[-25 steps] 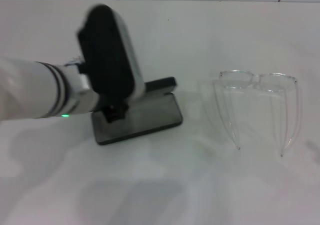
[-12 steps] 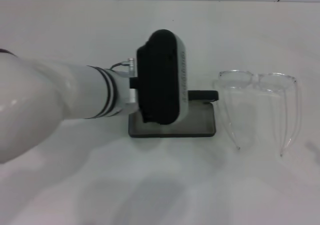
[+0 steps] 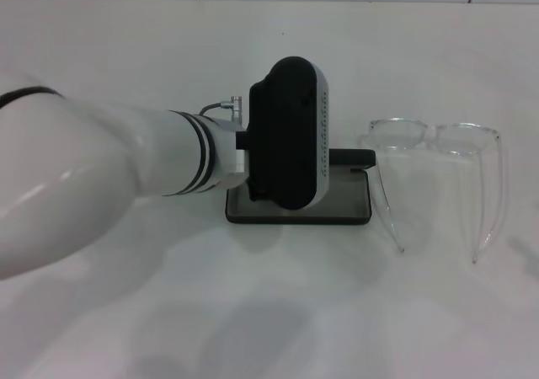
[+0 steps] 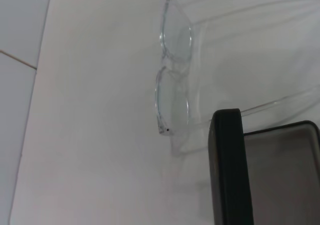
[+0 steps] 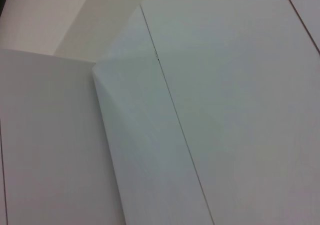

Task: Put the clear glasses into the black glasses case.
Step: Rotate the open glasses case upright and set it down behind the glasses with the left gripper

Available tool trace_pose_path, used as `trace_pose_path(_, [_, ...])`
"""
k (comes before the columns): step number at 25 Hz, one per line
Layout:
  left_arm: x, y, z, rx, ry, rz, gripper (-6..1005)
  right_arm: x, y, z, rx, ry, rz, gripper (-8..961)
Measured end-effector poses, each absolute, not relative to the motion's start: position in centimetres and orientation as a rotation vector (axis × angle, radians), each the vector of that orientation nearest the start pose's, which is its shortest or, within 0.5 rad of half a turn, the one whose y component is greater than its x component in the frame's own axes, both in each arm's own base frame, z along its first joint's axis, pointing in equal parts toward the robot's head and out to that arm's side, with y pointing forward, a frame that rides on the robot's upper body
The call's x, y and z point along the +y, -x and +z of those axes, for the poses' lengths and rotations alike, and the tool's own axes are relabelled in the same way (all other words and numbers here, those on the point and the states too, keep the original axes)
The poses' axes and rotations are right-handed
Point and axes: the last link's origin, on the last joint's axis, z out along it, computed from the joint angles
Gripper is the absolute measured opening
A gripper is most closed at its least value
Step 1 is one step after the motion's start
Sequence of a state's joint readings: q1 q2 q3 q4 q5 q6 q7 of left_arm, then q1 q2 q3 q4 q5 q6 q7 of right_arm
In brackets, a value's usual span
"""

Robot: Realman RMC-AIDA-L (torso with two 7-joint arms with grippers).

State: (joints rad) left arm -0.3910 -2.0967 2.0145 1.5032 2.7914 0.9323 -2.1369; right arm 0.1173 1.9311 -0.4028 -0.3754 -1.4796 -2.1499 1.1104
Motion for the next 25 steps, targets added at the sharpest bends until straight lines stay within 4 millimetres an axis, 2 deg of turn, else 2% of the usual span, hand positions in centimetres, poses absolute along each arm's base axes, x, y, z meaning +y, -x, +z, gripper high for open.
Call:
trace_pose_path(14, [31.7,13.6,-9.1,0.432,2.558,0.464,293,17.7,-33.4,11.1,0.451,2.06,1.443,772])
trace_pose_path(19, [31.3,12.8,-8.5,0.428,2.547,0.424,351,18.6,-33.1,10.6,0.459,2.111,1.43,771])
trace_pose_path(22, [30.7,12.0,-7.6,0.432,2.541,0.398,448,19.8,-32.9,10.4,0.455,2.166,1.385,771])
trace_pose_path(24, [30.4,11.7,-7.3,0.435,2.54,0.389,512,21.6,-32.5,10.3,0.45,2.254,1.297,771])
trace_pose_path(25, [30.1,10.8,-6.6,0.44,2.541,0.354,544,22.3,-32.4,10.4,0.451,2.287,1.26,770])
